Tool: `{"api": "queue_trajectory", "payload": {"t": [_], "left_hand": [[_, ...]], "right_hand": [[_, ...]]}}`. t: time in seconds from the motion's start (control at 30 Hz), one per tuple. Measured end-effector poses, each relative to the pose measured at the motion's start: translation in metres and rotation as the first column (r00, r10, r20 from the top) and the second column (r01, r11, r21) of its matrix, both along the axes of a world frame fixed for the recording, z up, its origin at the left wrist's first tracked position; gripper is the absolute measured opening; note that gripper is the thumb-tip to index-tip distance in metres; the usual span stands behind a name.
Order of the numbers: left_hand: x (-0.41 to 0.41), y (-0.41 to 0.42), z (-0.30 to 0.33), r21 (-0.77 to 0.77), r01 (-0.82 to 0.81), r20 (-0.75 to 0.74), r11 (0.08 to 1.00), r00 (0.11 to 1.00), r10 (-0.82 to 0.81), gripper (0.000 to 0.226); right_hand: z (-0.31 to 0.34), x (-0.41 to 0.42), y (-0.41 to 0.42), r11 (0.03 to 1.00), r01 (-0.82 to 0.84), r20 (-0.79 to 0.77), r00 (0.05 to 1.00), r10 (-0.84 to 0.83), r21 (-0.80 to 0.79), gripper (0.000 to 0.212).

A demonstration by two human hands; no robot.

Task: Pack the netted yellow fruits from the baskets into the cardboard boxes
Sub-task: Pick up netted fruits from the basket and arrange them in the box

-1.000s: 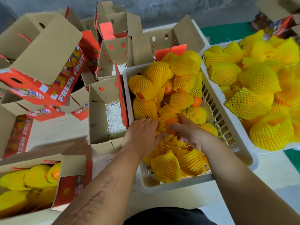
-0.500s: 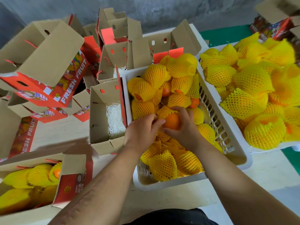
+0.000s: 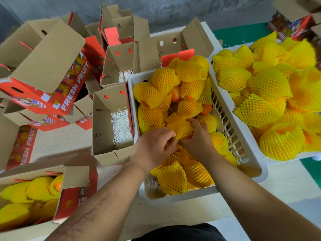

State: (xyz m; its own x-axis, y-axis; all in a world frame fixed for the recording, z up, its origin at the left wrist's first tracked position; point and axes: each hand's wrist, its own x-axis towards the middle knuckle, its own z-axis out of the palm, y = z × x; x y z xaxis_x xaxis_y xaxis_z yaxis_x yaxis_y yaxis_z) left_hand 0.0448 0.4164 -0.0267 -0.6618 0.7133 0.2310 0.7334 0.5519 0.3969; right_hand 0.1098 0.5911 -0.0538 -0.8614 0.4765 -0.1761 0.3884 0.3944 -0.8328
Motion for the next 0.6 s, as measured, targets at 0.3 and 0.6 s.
{"api": "queue_trajectory", "payload": {"t": [0.3,0.6], "left_hand": [[0.000,-0.003,0.009,0.012,-0.055,0.117,0.998,0.992,0.053,0.020],[-0.001,-0.003,0.010,0.009,-0.095,0.140,0.995,0.986,0.092,0.090]], "right_hand": [[0.015,0.004,-0.005,0.962,-0.118,-0.155,0.985,0.081,-0.245,0.078],[0.027,0.003,-0.002,0.828,-0.018,-0.183,0.978,-0.103,-0.560,0.045]]}}
